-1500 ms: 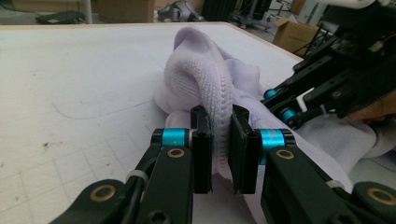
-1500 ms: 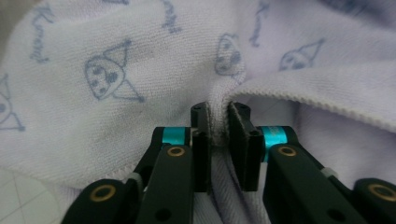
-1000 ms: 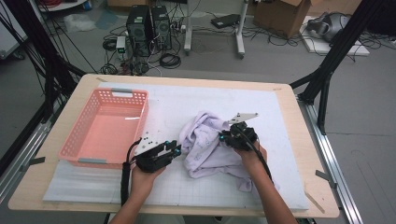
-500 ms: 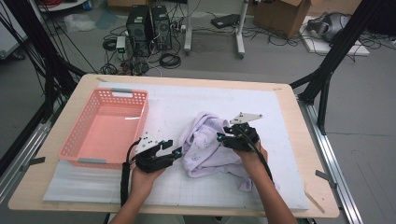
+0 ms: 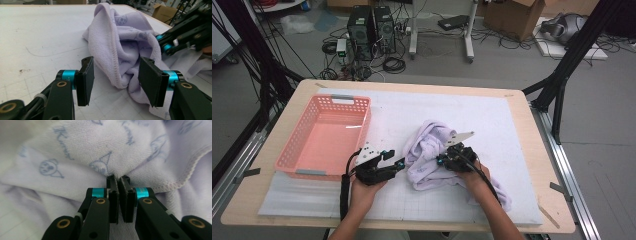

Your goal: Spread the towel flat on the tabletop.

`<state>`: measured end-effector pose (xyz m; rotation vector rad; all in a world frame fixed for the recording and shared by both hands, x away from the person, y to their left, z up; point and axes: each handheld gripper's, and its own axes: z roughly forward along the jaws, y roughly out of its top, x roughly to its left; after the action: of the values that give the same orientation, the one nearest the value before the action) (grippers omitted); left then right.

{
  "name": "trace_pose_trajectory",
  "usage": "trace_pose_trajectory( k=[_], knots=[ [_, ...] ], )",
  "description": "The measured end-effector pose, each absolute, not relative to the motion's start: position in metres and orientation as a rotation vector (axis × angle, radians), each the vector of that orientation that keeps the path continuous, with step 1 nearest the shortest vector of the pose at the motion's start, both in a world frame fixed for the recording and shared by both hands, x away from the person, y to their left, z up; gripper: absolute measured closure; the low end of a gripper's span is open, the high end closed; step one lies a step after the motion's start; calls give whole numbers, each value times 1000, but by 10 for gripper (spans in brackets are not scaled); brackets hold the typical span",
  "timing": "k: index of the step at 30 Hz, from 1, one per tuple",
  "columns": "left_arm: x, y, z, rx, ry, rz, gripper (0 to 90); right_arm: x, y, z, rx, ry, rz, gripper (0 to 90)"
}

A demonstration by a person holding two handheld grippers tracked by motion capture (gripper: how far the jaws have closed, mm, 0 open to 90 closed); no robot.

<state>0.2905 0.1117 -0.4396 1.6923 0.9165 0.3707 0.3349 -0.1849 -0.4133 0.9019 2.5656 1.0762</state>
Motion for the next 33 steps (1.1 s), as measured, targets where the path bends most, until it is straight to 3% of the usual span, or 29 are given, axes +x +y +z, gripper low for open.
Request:
trace_pose_trajectory(
  k=[10,21,24,33],
  knots=[
    [290,111,-440,1697,914,370,478,363,-253,-361,1087,2253,1204,875],
    [290,108,-443,1716,898,352,503,387,-338,-365,1534,1786,1069,856],
    [291,108,-444,1722,899,350,505,381,-336,-368,1495,1834,1082,693],
    [290,107,-445,1722,903,343,504,339,-285,-387,1290,2208,1156,439]
  ],
)
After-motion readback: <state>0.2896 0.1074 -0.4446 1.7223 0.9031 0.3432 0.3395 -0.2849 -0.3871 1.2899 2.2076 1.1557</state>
